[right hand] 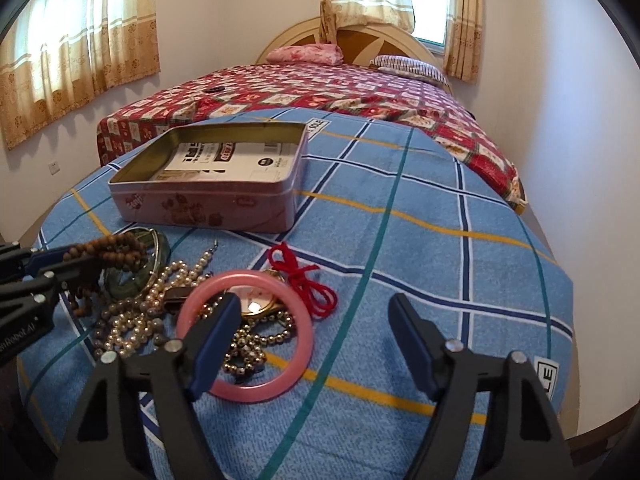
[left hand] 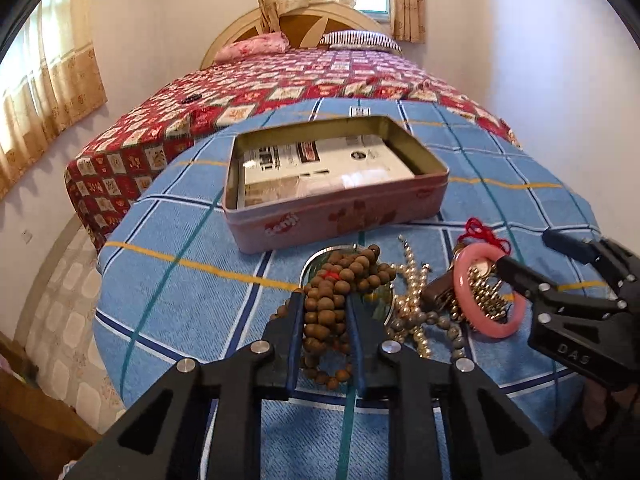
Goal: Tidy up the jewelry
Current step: 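Grasp the brown wooden bead bracelet with the left tool while the right tool grasps the pink bangle, then carry the bead bracelet with the left tool while the right tool carries the pink bangle into the tin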
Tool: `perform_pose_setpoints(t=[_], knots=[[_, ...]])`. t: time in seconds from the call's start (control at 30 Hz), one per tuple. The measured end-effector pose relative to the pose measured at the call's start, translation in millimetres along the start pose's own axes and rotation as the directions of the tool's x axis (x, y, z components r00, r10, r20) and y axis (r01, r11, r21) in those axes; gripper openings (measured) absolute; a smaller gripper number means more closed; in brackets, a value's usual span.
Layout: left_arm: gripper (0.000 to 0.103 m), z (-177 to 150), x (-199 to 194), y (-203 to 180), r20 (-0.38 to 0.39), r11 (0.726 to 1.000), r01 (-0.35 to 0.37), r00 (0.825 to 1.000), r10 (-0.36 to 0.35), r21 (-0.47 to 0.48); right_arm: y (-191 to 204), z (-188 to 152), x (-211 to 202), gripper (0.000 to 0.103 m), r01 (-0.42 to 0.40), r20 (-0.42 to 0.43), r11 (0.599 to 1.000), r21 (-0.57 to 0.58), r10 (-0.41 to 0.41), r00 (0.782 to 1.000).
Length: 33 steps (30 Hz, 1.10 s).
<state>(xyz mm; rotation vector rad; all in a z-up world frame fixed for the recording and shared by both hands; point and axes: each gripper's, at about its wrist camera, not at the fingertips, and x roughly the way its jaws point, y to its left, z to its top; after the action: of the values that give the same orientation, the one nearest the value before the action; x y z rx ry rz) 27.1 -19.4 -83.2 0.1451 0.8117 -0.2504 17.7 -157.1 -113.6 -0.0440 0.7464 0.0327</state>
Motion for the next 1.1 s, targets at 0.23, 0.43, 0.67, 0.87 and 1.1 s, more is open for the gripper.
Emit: perform_pose_setpoints(t=[0.23,0.43,0.67,0.87,1.1], knots=[[0.014,8,-10,12,0.040,0.999,-0.029,0.999,0.030,-0.012,3,-2,6,0.047,-0.030,-0.025,0.999,-0.014,0.029,0.999],[0.014,6,-1,15,0.021,0.999,-0.027,0.999,0.027,-0.031,4,-6,17,0.024,-0.050,-0.074,0.998,-0.025,0.048,0.996],[0.014,6,-4,20,0.034,0.999,-0.032,0.999,0.033,-0.043,2,-5,8,0.012,-0.086,-0.036,0.996,-0.019,0.085,0.996],[0.014,8,-11,24,0.057,0.998,-0.046,0.997,0.048,-0.048,1,0,0,0.012,-0.089,0.001,0.996,-0.014,0.089,0.996],[0.014,15,-16,30,0.080,0.997,-0.063,0.995,0.067,-0.048,0,10,-6,0.012,-0.080,0.030,0.997,-0.023,0.081,0.996]])
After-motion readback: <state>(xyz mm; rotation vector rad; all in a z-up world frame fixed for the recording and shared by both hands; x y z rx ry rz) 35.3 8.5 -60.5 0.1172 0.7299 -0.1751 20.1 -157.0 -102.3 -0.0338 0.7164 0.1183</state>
